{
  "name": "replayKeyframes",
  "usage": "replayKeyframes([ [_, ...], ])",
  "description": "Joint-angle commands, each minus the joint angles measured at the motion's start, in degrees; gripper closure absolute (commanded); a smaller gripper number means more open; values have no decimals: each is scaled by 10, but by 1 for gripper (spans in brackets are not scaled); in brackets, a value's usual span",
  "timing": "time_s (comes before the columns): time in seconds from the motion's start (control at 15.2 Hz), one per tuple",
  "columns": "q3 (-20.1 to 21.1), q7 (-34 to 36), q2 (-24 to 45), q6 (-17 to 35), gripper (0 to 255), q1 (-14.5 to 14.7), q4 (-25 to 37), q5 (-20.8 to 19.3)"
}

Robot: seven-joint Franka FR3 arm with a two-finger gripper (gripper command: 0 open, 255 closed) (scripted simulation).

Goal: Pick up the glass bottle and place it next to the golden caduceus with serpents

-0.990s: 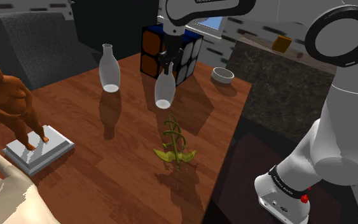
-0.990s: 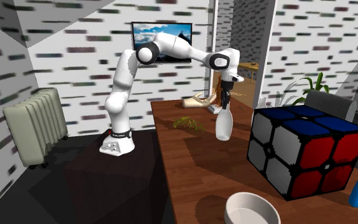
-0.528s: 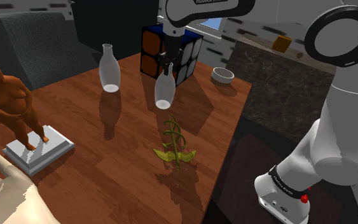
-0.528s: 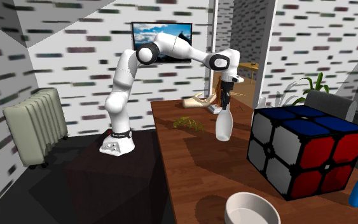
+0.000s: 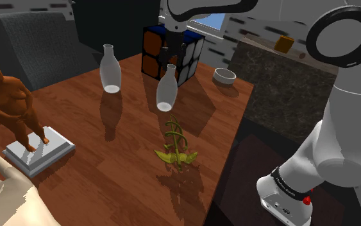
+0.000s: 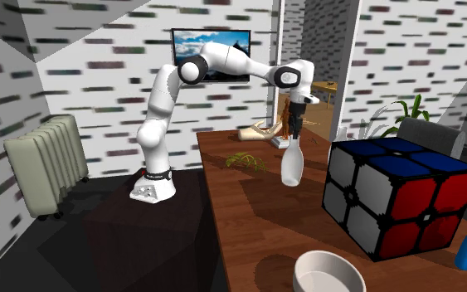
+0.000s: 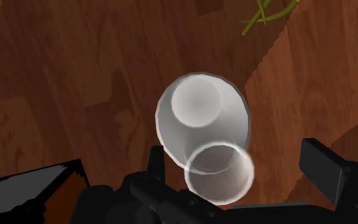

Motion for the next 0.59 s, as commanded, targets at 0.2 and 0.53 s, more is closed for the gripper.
replayKeyframes([
  [0.2,1,2,1,-50,0,2,50,0],
  [0.53,1,2,1,-50,0,2,50,0],
])
